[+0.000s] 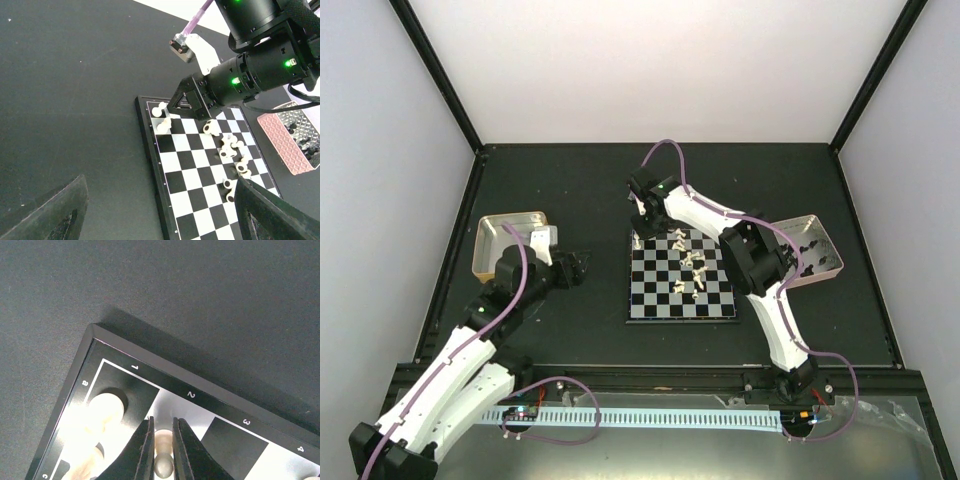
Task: Set up the chess pieces on the board
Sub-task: Place the chess piece on the chessboard, then pick up the chess piece from the chessboard.
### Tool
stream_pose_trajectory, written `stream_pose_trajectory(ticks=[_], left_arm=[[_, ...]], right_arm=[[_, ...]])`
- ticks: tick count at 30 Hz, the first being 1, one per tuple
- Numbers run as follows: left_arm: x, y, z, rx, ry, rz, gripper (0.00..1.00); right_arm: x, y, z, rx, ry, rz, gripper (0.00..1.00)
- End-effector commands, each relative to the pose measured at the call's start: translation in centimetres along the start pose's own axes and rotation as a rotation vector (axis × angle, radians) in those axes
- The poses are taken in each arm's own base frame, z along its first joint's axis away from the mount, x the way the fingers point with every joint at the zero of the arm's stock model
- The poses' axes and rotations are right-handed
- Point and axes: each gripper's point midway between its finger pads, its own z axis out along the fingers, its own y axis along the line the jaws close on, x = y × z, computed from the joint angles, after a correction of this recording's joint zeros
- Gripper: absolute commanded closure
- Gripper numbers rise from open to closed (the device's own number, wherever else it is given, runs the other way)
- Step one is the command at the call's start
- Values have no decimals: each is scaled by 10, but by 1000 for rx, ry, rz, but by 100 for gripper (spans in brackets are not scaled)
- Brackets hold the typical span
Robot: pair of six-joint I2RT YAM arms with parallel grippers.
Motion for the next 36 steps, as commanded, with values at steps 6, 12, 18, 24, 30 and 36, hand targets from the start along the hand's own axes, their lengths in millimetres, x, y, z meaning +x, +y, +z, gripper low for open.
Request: stream_pose_trajectory(ticks=[6, 12, 18, 24, 30, 36], left_arm=[[-3, -2, -8, 2, -18, 14, 18], [-5, -8, -11, 30, -22, 20, 18], [0, -22, -11, 105, 18, 16, 18], [13, -34, -7, 173, 103, 8, 18], [18, -42, 1, 216, 153, -20, 20], [21, -47, 6, 238, 172, -48, 21]], right_arm=[[-7, -2, -2, 10, -27, -15, 81], [-23, 0, -44, -9, -135, 31, 70], [15, -20, -88, 32, -193, 149, 61], [104, -42, -99, 66, -132, 258, 61], [166, -39, -87, 4, -61, 348, 63], [187, -37, -75, -11, -11, 378, 64]])
